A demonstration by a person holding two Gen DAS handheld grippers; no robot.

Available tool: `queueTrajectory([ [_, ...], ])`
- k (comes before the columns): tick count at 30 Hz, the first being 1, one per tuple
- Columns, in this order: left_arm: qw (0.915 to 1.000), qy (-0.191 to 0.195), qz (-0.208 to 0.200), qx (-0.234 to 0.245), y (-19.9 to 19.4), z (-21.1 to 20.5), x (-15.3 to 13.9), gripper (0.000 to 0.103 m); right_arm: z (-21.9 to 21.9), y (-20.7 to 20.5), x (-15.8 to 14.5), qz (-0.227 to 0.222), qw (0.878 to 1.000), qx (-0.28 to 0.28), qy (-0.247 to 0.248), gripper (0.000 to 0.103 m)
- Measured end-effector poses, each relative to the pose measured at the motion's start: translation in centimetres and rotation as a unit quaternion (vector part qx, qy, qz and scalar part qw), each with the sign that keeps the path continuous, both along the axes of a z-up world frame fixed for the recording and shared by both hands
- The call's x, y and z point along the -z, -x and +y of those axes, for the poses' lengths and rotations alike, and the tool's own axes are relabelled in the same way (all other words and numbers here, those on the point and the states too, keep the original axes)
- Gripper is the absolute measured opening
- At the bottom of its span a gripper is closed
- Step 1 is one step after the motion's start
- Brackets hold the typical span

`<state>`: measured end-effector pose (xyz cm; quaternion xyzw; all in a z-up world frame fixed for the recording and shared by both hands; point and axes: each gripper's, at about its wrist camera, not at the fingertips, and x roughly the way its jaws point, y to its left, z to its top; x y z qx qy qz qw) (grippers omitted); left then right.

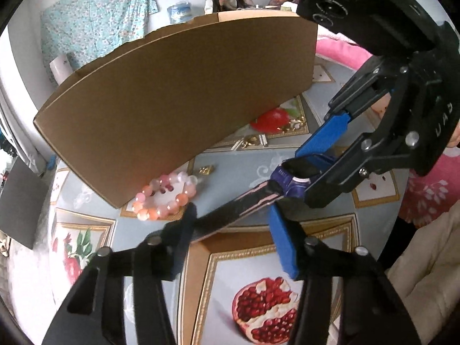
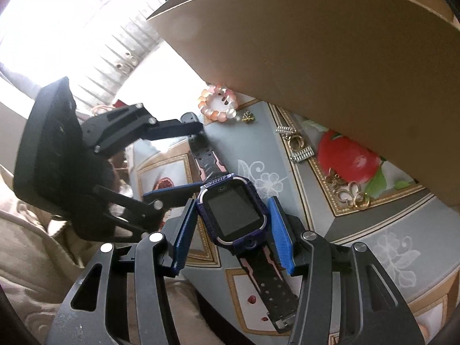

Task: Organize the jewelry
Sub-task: 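Grip the watch strap end with the left tool while the right tool holds the watch face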

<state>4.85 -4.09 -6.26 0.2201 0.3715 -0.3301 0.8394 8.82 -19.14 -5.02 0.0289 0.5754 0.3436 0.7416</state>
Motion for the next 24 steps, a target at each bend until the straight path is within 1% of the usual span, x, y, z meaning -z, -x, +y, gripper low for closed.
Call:
queueTrajectory([
  [1, 1.0, 0.001, 0.0, 0.0, -0.1, 0.1, -0.2, 0.04, -0.2, 0.0, 0.0, 0.001, 1.0, 0.0, -0.004, 0.047],
  [3, 1.0, 0.0, -0.002, -0.001, 0.1, 0.2, -0.3, 0.027, -0.2, 0.2, -0.1, -0.003, 1.0, 0.003, -0.006, 0.047],
  [5, 1.0, -0.002, -0.005, -0.006, 0.0, 0.0, -0.3, 0.02, -0.4, 0.5, -0.3, -0.012, 1.0, 0.005, -0.003, 0.047],
  [9, 0.9997, 0.013, 0.002, -0.019, -0.7, 0.7, -0.5, 0.013, 0.0, 1.4, -0.3, -0.03, 0.999, 0.008, 0.007, 0.047],
  [14, 0.999, 0.034, -0.009, -0.029, -0.7, 1.5, -1.1, 0.009, 0.5, 2.2, -0.1, -0.054, 0.998, 0.01, 0.023, 0.047],
  [20, 0.9981, 0.042, -0.034, -0.028, -0.4, 1.6, -2.0, 0.007, 2.3, 3.4, 0.1, -0.105, 0.992, -0.009, 0.072, 0.047],
  [24, 0.9973, 0.043, -0.052, -0.027, 0.0, 1.7, -2.9, 0.006, 2.7, 3.4, 0.3, -0.117, 0.99, -0.009, 0.075, 0.047],
])
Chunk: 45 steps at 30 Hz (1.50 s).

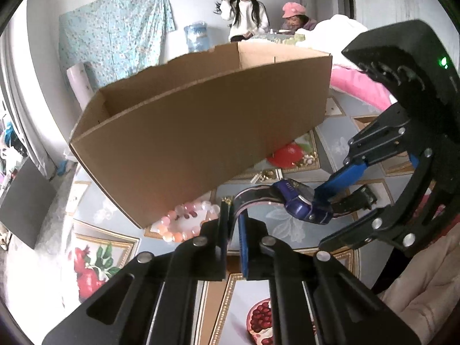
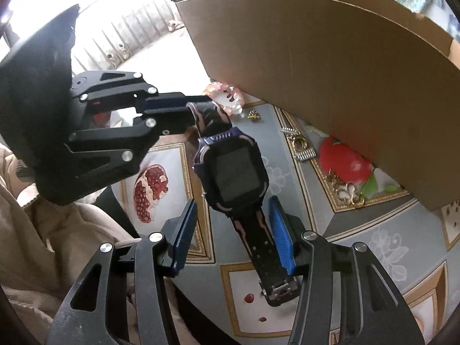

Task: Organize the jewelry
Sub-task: 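Grip the watch strap end with the left tool while the right tool holds the watch face, then lift the smartwatch with both tools into the box and open both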

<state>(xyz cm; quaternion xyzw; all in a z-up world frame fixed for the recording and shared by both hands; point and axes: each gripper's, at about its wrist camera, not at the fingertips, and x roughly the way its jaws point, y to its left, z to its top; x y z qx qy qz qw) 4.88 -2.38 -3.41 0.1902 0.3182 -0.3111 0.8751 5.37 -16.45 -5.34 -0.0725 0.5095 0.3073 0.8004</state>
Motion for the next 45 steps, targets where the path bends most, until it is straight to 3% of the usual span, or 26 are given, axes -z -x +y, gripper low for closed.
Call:
queueTrajectory([
  [10, 0.9994, -0.011, -0.033, 0.006, 1.0, -0.4, -0.8, 0.005, 1.4, 0.7, 0.5, -0.042, 0.999, -0.011, 0.029, 0.046],
  [15, 0.999, -0.018, -0.04, 0.002, 1.3, -0.4, -1.0, 0.005, 1.4, 0.9, 0.6, -0.051, 0.998, 0.008, 0.044, 0.028],
  [23, 0.9983, -0.022, -0.053, 0.005, 1.9, -0.1, -1.6, 0.005, 1.6, 2.1, 0.3, -0.068, 0.996, 0.018, 0.052, 0.023],
  [28, 0.9974, -0.014, -0.07, 0.004, 2.6, 0.4, -3.4, 0.005, 1.6, 3.1, -1.7, -0.103, 0.992, 0.033, 0.058, 0.016],
  [31, 0.9956, -0.004, -0.093, 0.007, 3.2, 0.9, -5.3, 0.005, 1.0, 3.7, -3.7, -0.131, 0.988, 0.052, 0.061, 0.002],
  [40, 0.982, 0.02, -0.187, 0.016, 3.2, 2.1, -12.4, 0.005, 0.3, 3.5, -10.8, -0.251, 0.963, 0.071, 0.067, 0.002],
  [43, 0.976, 0.01, -0.217, 0.013, 1.7, 2.1, -13.7, 0.005, -0.3, 1.6, -12.2, -0.289, 0.951, 0.067, 0.083, 0.002],
  [45, 0.9766, 0.002, -0.215, 0.01, -0.2, 1.8, -14.0, 0.005, -0.8, -0.6, -12.6, -0.307, 0.944, 0.061, 0.103, 0.002],
])
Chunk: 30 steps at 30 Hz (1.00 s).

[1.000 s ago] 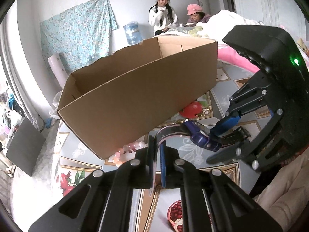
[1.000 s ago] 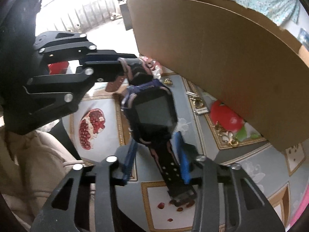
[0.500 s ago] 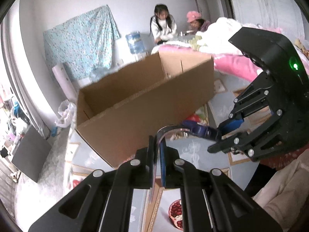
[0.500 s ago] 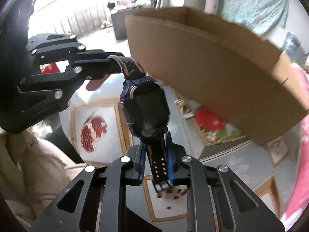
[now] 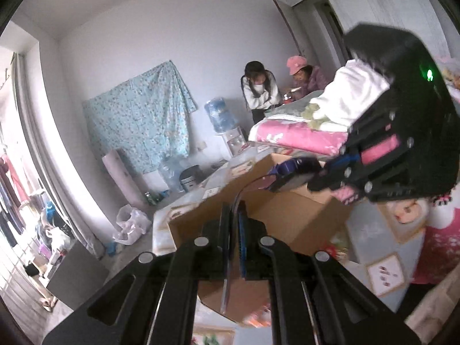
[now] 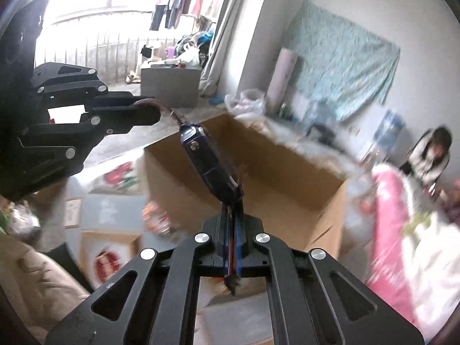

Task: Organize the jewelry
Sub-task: 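Lift the smartwatch with both tools into the box and open both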

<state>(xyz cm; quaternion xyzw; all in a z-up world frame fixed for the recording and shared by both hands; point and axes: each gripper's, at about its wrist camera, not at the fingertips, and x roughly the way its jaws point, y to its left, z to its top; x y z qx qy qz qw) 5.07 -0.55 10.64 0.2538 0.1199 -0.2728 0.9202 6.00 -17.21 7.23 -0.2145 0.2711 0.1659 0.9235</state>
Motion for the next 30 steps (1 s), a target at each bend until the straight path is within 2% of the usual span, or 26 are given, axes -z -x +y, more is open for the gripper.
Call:
queueTrajectory([
  [4, 0.9996, -0.02, 0.021, -0.004, -3.6, -1.2, 0.3, 0.005, 0.0, -4.5, 0.6, -0.016, 0.998, -0.009, 0.056, 0.002],
  [7, 0.9977, -0.044, 0.049, -0.012, -6.7, -2.6, 1.0, 0.005, 0.2, -7.6, 1.8, -0.03, 0.99, -0.026, 0.138, 0.001],
  [12, 0.9885, -0.053, 0.138, -0.032, -11.4, -3.3, 2.6, 0.009, 0.9, -12.7, 4.0, -0.023, 0.972, -0.068, 0.224, 0.001],
  [15, 0.9804, -0.045, 0.184, -0.053, -13.7, -2.6, 3.2, 0.01, 1.4, -15.2, 5.5, -0.006, 0.965, -0.087, 0.246, 0.001],
  [17, 0.9772, -0.034, 0.198, -0.069, -14.7, -1.8, 3.3, 0.013, 1.9, -16.6, 6.4, 0.009, 0.96, -0.101, 0.261, 0.001],
  [21, 0.966, 0.022, 0.239, -0.096, -15.8, 1.1, 2.9, 0.015, 3.0, -17.8, 9.0, 0.036, 0.941, -0.14, 0.307, 0.002],
  [25, 0.9628, 0.058, 0.236, -0.117, -15.0, 3.3, 2.3, 0.015, 3.3, -18.0, 12.0, 0.05, 0.904, -0.179, 0.384, 0.001],
  [29, 0.9598, 0.085, 0.232, -0.132, -13.6, 5.1, 2.0, 0.015, 2.7, -16.9, 14.5, 0.021, 0.852, -0.21, 0.479, 0.001],
  [30, 0.9592, 0.091, 0.231, -0.136, -13.1, 5.5, 2.0, 0.015, 2.3, -16.5, 15.2, 0.011, 0.833, -0.216, 0.508, 0.002],
])
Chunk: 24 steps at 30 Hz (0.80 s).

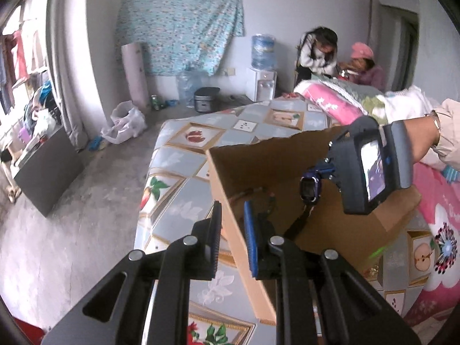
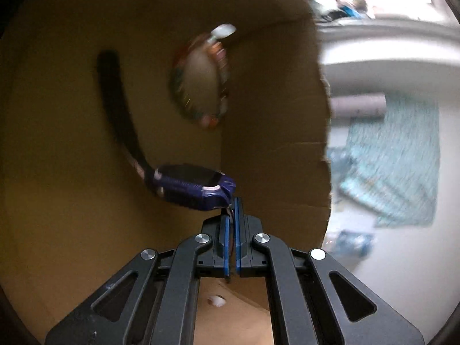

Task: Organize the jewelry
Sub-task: 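Lift the smartwatch with both tools into the box and open both, then withdraw both tools and move the left tool toward the pink bead bracelet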

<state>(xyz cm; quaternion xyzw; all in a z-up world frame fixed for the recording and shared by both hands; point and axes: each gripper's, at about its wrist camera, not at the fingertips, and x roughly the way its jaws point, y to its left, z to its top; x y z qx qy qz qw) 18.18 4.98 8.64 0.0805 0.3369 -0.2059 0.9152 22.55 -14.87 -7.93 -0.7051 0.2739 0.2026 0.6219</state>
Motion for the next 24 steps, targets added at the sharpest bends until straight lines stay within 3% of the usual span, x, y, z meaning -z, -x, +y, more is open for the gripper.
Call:
queueTrajectory([
  [2, 1.0, 0.006, -0.002, -0.005, 0.5, 0.3, 0.0, 0.015, -0.7, 0.5, 1.0, -0.012, 0.999, -0.019, 0.049, 0.019],
  [5, 0.9998, 0.012, -0.004, -0.013, 1.1, 0.9, 0.2, 0.015, -1.5, 1.1, 1.0, -0.022, 0.997, -0.026, 0.075, 0.041],
  [9, 0.9996, 0.025, 0.003, -0.015, 1.6, 1.2, 0.6, 0.016, -1.9, 1.8, -1.6, -0.017, 0.999, 0.007, 0.038, 0.045],
  [15, 0.9986, 0.045, -0.002, -0.027, 3.1, 2.4, 0.6, 0.02, -3.7, 1.9, -8.2, -0.029, 0.993, 0.084, -0.077, 0.045],
  [19, 0.9975, 0.061, -0.004, -0.036, 4.1, 3.2, 0.6, 0.021, -6.0, 2.3, -13.5, -0.059, 0.971, 0.154, -0.176, 0.045],
  [22, 0.9972, 0.064, -0.009, -0.037, 5.2, 3.9, 0.7, 0.024, -7.7, 5.5, -16.1, -0.077, 0.939, 0.202, -0.268, 0.053],
  [24, 0.9973, 0.061, -0.013, -0.038, 6.2, 4.3, 0.9, 0.03, -8.8, 7.2, -17.2, -0.071, 0.91, 0.229, -0.339, 0.06],
])
